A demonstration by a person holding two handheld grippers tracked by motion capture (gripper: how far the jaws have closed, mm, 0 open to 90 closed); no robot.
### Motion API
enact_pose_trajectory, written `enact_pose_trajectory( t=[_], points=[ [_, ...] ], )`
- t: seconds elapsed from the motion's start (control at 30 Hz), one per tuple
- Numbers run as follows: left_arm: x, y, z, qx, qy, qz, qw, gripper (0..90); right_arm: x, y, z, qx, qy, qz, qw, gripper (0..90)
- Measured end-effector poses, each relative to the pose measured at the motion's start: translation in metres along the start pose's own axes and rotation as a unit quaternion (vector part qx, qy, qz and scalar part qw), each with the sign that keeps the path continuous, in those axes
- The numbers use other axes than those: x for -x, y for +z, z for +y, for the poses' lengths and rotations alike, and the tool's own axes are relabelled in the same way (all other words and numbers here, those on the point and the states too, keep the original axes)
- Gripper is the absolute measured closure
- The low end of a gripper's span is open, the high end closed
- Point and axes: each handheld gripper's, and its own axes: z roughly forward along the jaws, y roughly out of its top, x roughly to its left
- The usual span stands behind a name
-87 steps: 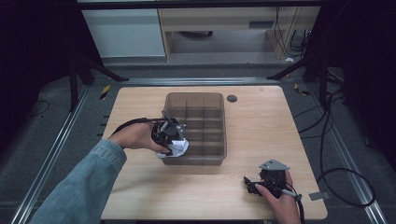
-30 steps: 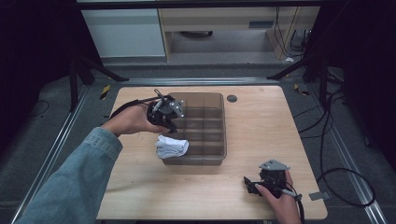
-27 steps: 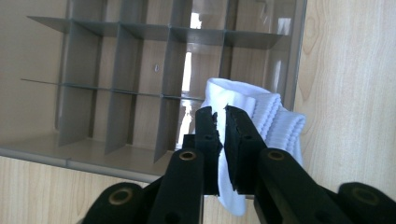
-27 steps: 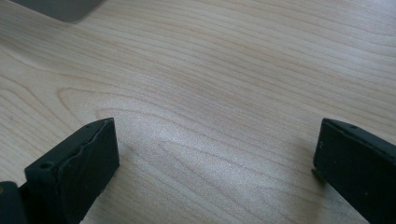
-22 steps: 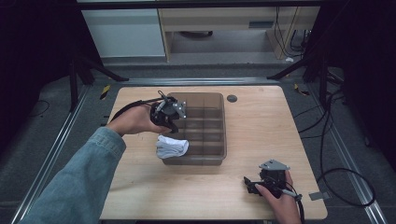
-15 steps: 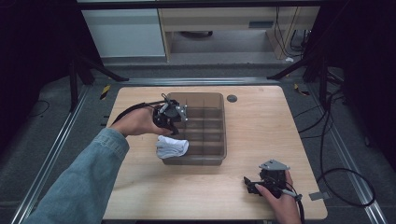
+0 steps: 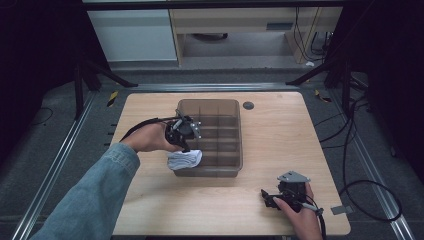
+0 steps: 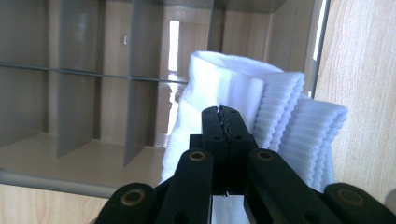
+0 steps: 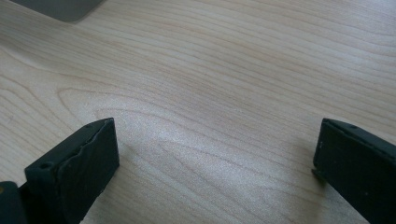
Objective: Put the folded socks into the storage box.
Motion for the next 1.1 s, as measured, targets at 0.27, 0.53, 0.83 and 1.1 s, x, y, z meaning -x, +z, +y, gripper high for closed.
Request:
enact_pose_trajectory(
  t=[0.27, 0.53, 0.83, 1.1],
  points=[
    [0.003, 0.01, -0.003, -0.014, 0.006, -0.005, 0.9999, 89.5, 0.0, 0.0, 0.0, 0.0, 0.0, 0.0, 1.0, 0.3],
    [0.003, 0.001, -0.007, 0.001, 0.001, -0.009, 1.0, 89.2, 0.0, 0.0, 0.0, 0.0, 0.0, 0.0, 1.0, 0.3],
    [0.007, 0.02, -0.01, -0.02, 0.0, -0.014, 0.9997, 89.4, 0.0, 0.0, 0.0, 0.0, 0.0, 0.0, 1.0, 0.3],
    [0.009, 0.037, -0.013, -0.026, -0.012, -0.022, 0.9993, 89.5, 0.0, 0.0, 0.0, 0.001, 0.001, 0.001, 1.0, 0.3]
  ],
)
